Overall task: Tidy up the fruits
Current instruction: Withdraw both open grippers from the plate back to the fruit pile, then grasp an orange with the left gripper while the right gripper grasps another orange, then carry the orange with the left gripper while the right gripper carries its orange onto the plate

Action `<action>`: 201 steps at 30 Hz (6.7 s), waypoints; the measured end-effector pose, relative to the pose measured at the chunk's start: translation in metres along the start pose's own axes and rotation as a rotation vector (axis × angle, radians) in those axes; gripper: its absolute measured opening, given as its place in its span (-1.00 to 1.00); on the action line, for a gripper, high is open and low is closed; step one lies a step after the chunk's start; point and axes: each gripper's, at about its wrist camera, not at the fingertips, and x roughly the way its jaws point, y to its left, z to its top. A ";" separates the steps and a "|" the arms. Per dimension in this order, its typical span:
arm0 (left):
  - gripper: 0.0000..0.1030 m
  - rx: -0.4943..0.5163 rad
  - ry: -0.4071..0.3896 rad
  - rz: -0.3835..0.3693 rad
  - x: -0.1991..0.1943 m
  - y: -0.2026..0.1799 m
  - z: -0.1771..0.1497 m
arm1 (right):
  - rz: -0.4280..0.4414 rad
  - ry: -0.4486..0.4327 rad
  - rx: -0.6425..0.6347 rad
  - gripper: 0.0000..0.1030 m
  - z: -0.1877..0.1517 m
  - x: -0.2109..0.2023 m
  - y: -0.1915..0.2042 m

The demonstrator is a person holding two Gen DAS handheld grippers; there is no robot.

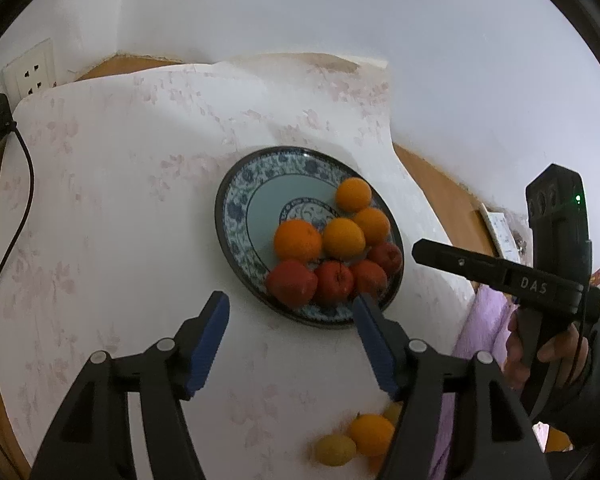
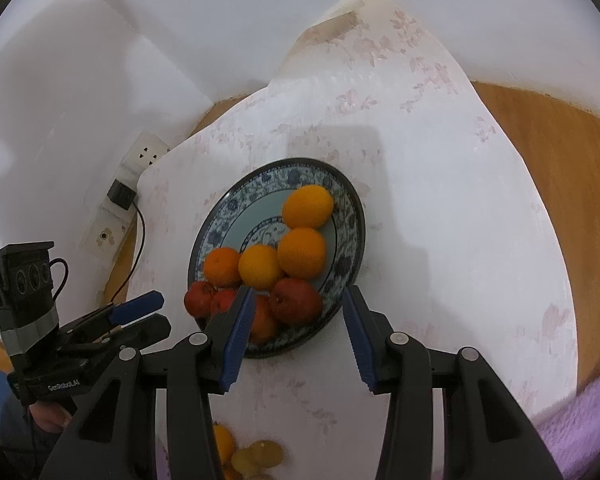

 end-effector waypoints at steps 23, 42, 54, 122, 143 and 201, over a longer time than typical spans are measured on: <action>0.35 0.044 0.073 -0.041 -0.001 -0.025 -0.048 | -0.007 0.037 0.030 -0.10 -0.071 -0.014 0.011; -0.07 0.231 0.165 -0.130 0.005 -0.069 -0.078 | -0.053 -0.010 0.141 -0.10 -0.127 -0.053 -0.009; -0.33 0.230 0.172 -0.132 0.013 -0.057 -0.075 | -0.040 -0.029 0.149 -0.10 -0.135 -0.063 -0.002; -0.34 0.069 0.024 -0.056 -0.046 -0.018 -0.097 | -0.020 0.149 -0.206 -0.42 -0.156 -0.001 0.095; -0.34 0.042 0.002 -0.037 -0.035 -0.012 -0.074 | 0.015 0.077 -0.163 -0.43 -0.117 -0.012 0.086; -0.34 0.064 -0.074 0.012 0.019 0.017 0.034 | 0.141 0.119 -0.133 -0.44 0.052 0.087 0.070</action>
